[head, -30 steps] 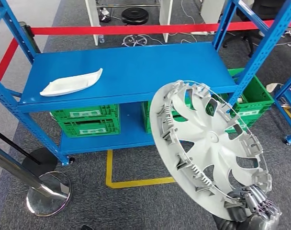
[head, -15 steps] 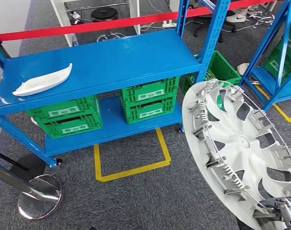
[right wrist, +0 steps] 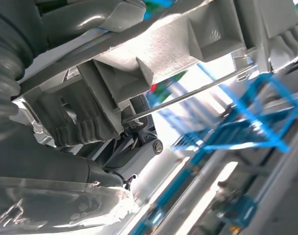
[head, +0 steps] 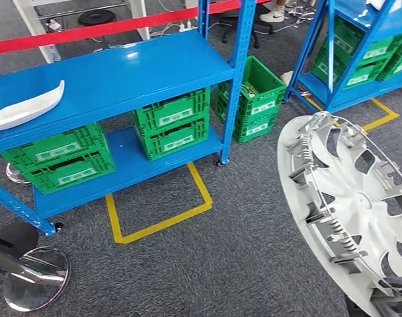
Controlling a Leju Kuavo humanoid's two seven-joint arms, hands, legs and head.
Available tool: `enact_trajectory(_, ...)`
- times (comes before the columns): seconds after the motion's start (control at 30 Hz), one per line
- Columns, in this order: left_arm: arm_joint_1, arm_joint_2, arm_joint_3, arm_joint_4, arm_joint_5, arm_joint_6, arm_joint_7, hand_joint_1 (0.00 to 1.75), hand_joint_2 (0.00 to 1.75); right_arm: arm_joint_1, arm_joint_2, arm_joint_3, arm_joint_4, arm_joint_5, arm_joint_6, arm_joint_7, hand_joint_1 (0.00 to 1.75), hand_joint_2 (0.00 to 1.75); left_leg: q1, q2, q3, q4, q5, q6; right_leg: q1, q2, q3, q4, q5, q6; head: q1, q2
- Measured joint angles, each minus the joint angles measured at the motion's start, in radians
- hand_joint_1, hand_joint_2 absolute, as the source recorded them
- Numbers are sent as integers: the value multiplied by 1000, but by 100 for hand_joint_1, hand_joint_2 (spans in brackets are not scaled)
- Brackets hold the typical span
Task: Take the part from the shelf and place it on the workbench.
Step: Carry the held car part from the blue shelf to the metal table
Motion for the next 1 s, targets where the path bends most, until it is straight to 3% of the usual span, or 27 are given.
enact_trajectory(0.03, -1, 0, -5, 0, -7, 0, 3, 0, 175, 2, 0, 1, -9, 21, 0, 20, 175, 175, -1, 10, -9, 2, 6, -6, -3, -21, 68, -75, 13, 3, 1, 0)
enact_trajectory(0.07, -2, -1, -10, 0, -13, 0, 6, 0, 175, 3, 0, 4, -18, 41, 0, 39, 175, 175, -2, 18, -16, 6, 12, -12, -3, -41, 133, -160, 7, 1, 0, 0)
enact_trajectory(0.1, -3, -2, -15, 0, -19, 1, 8, 0, 175, 5, 0, 7, -26, 59, 0, 56, 175, 175, -4, 25, -21, 9, 18, -19, -2, -57, 179, -230, -10, -4, 0, 0)
enact_trajectory(0.13, -3, -3, -18, 0, -23, 2, 11, 0, 175, 7, 0, 12, -34, 77, 0, 73, 175, 175, -3, 34, -26, 11, 26, -26, 2, -61, 201, -274, -26, -12, 0, 0)
enact_trajectory(0.2, -5, -7, -22, 0, -28, 4, 17, 0, 175, 15, 0, 21, -51, 106, 0, 102, 175, 175, 3, 46, -35, 13, 40, -41, 8, -44, 185, -293, -29, -34, 0, 0)
enact_trajectory(0.23, -4, -10, -23, 0, -29, 4, 19, 0, 175, 20, 0, 23, -58, 118, 0, 114, 175, 175, 7, 32, -40, 18, 32, -48, 10, -34, 175, -292, -22, -44, 0, 0)
enact_trajectory(0.27, -3, -11, -24, 1, -29, 3, 21, 0, 175, 23, 0, 26, -63, 125, 0, 123, 175, 175, 10, 8, -47, 39, 7, -54, 10, -24, 168, -293, -15, -55, -1, 0)
enact_trajectory(0.33, 0, -12, -27, 2, -32, 3, 23, 0, 175, 24, 0, 32, -69, 134, 0, 133, 175, 175, 11, -48, -74, 135, -78, -56, 15, -4, 155, -292, -1, -71, -6, 0)
enact_trajectory(0.37, 1, -12, -29, 2, -35, 3, 23, 0, 175, 25, 0, 37, -71, 141, 0, 138, 175, 175, 10, -59, -90, 197, -116, -54, 20, 7, 148, -291, 4, -77, -8, 0)
enact_trajectory(0.4, 3, -12, -33, 2, -39, 3, 23, 0, 175, 26, 0, 42, -73, 152, 0, 147, 175, 175, 8, -64, -100, 244, -135, -50, 25, 19, 143, -288, 8, -80, -9, 0)
enact_trajectory(0.43, 3, -12, -36, 2, -42, 3, 24, 0, 175, 29, 0, 47, -75, 164, 0, 157, 175, 175, 5, -67, -98, 265, -134, -44, 31, 31, 140, -284, 11, -82, -9, 0)
enact_trajectory(0.47, 3, -13, -39, 3, -45, 2, 24, 0, 175, 31, 0, 51, -77, 176, 0, 168, 175, 175, 1, -71, -83, 251, -114, -35, 36, 44, 137, -280, 13, -83, -9, 0)
enact_trajectory(0.5, 2, -15, -40, 3, -46, 2, 26, 0, 175, 34, 0, 56, -80, 188, 0, 178, 175, 175, -5, -82, -55, 208, -80, -23, 40, 57, 135, -276, 15, -84, -9, 0)
enact_trajectory(0.53, 2, -15, -41, 3, -47, 0, 27, 0, 175, 36, 0, 61, -82, 196, 0, 186, 175, 175, -10, -108, -24, 156, -51, -6, 42, 68, 130, -273, 16, -85, -8, 0)
enact_trajectory(0.6, 4, -15, -41, 4, -46, -3, 30, 0, 175, 36, 0, 71, -86, 206, 0, 195, 175, 175, -17, -158, 17, 72, -12, 16, 40, 90, 118, -266, 20, -80, -4, 0)
enact_trajectory(0.63, 5, -15, -41, 4, -46, -4, 31, 0, 175, 36, 0, 75, -87, 208, 0, 197, 175, 175, -18, -171, 22, 56, -8, 20, 35, 101, 111, -264, 24, -76, -4, 0)
enact_trajectory(0.7, 6, -18, -41, 5, -45, -7, 32, 0, 175, 39, 0, 79, -92, 208, 0, 201, 175, 175, -18, -153, 28, 35, -2, 18, 30, 123, 103, -263, 29, -65, -10, 0)
enact_trajectory(0.73, 3, -21, -41, 5, -46, -8, 32, 0, 175, 42, 0, 81, -94, 208, 0, 202, 175, 175, -14, -141, 37, 15, -6, 16, 33, 119, 95, -258, 23, -62, -11, 0)
enact_trajectory(0.8, -3, -26, -41, 5, -46, -9, 32, 0, 175, 45, 0, 84, -98, 208, 0, 202, 175, 175, -3, -116, 55, -23, -16, 15, 37, 77, 58, -200, -14, -51, -4, 0)
enact_trajectory(0.83, -3, -27, -41, 5, -46, -9, 32, 0, 175, 44, 0, 87, -99, 208, 0, 202, 175, 175, -1, -103, 60, -31, -22, 13, 35, 48, 24, -140, -41, -43, 1, 0)
enact_trajectory(0.9, -1, -28, -41, 5, -46, -9, 33, 0, 175, 43, 0, 90, -99, 207, 0, 201, 175, 175, 1, -71, 60, -28, -25, 11, 22, 22, -46, -10, -82, -25, 4, 0)
enact_trajectory(0.93, 1, -28, -41, 5, -46, -9, 33, 0, 175, 44, 0, 90, -99, 205, 0, 202, 175, 175, 2, -57, 61, -26, -28, 9, 14, 18, -67, 25, -82, -17, 4, 0)
enact_trajectory(0.97, 1, -28, -41, 5, -46, -9, 33, 0, 175, 44, 0, 89, -99, 203, 0, 201, 175, 175, 3, -44, 62, -24, -31, 5, 8, 15, -69, 18, -63, -10, 4, 0)
enact_trajectory(1.0, 0, -29, -41, 5, -46, -9, 33, 0, 175, 44, 0, 89, -99, 201, 0, 201, 175, 175, 6, -32, 64, -20, -35, -1, 1, 9, -49, -27, -27, -4, 4, 0)
